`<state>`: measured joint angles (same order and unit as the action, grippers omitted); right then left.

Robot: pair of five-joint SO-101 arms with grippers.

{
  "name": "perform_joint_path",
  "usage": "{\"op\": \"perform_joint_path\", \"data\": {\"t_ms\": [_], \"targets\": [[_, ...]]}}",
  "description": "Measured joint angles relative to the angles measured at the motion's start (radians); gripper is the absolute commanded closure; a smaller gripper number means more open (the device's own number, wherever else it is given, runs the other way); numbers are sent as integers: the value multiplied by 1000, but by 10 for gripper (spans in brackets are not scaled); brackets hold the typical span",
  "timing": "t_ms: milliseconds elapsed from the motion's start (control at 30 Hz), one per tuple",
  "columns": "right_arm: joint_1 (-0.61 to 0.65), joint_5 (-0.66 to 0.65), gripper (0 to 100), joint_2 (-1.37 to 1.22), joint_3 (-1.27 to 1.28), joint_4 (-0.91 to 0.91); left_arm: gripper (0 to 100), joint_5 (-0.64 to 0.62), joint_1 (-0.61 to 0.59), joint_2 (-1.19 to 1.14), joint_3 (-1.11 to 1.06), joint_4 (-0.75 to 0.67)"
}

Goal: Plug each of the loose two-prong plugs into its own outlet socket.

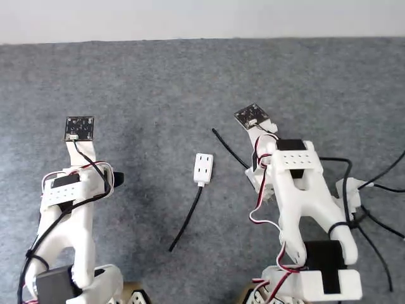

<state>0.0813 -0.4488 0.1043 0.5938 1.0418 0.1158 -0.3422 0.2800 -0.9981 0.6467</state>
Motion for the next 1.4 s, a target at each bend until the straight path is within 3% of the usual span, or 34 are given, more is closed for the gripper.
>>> {"op": "perform_joint_path", "data": {"t_ms": [300,700,900,1133,1400], "targets": [[8,-21,991,0,-5,95,717,0,0,0,0,0],[-150,-153,991,-5,-5,14,717,0,0,0,0,0],[-141,-152,991,28,-5,11,717,0,0,0,0,0],[-48,-133,991,107,21,18,717,0,0,0,0,0],[-74,-132,991,-12,80,-141,717,0,0,0,0,0]]}}
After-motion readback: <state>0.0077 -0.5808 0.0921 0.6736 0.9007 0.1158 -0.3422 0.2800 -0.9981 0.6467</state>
